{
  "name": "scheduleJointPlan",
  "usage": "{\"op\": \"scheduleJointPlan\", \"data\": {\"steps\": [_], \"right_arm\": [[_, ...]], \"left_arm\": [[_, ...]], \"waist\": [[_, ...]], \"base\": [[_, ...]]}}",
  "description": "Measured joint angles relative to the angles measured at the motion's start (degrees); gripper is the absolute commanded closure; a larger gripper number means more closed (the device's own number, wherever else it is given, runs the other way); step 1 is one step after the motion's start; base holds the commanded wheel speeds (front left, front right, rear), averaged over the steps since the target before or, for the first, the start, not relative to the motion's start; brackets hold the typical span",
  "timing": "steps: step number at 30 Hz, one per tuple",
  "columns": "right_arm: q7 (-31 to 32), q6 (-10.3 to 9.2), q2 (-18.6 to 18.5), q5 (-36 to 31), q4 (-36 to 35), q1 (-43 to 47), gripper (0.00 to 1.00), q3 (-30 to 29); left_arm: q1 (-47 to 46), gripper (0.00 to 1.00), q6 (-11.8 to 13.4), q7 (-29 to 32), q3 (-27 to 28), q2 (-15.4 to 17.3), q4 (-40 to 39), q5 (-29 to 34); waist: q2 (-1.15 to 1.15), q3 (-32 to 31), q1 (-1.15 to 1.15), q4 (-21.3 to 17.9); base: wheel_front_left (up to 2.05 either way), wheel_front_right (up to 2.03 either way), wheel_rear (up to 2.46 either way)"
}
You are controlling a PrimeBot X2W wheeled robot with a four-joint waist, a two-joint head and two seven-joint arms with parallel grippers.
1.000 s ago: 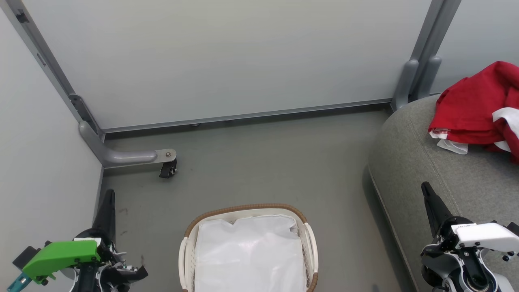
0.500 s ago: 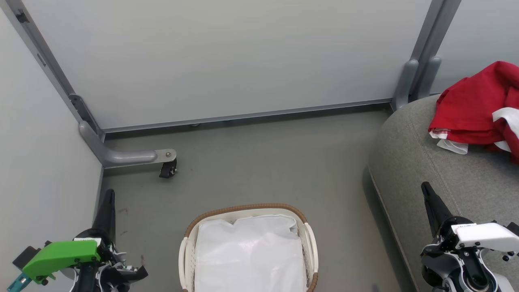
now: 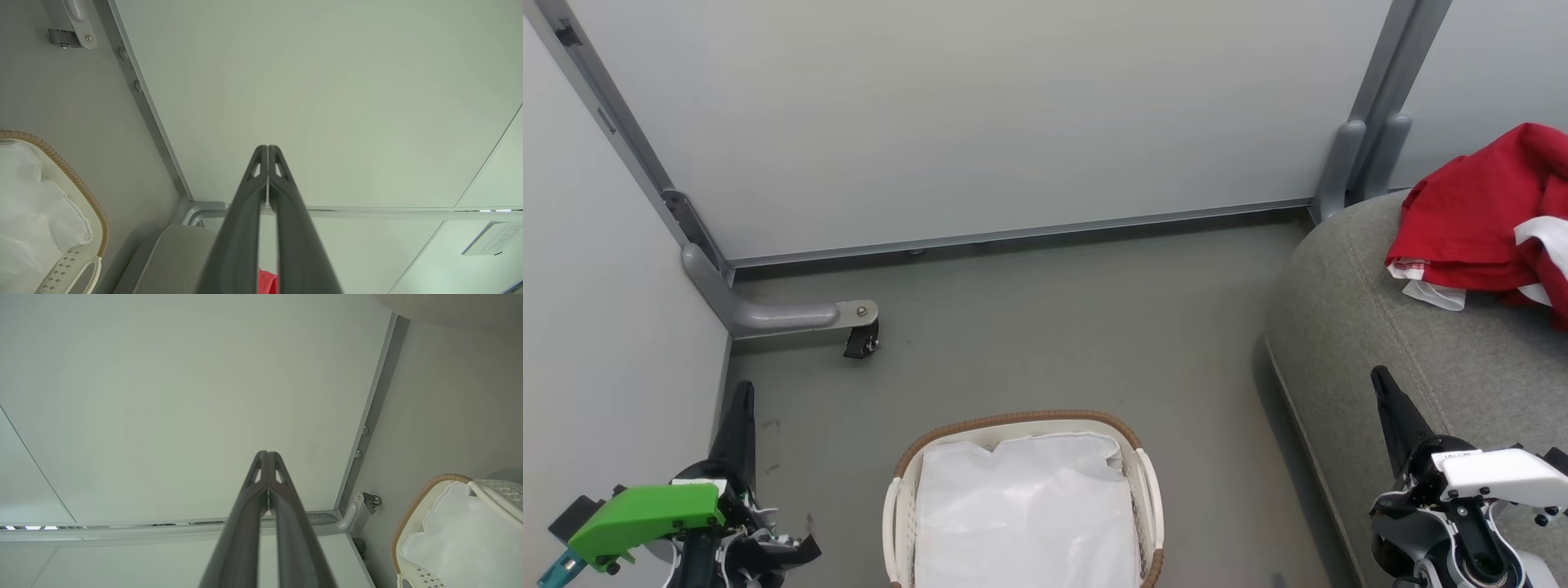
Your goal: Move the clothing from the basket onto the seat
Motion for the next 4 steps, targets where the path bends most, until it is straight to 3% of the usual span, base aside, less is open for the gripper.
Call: {"op": "scheduleJointPlan", "data": {"steps": [4], "right_arm": [[0.00,0.00,0.00,0.00,0.00,0.00,1.00,0.00]], "left_arm": [[0.00,1.00,0.00,0.00,0.00,0.00,0.00,0.00]], "waist": [[0.00,0.00,0.00,0.00]], "base": [[0.00,0.00,0.00]]}}
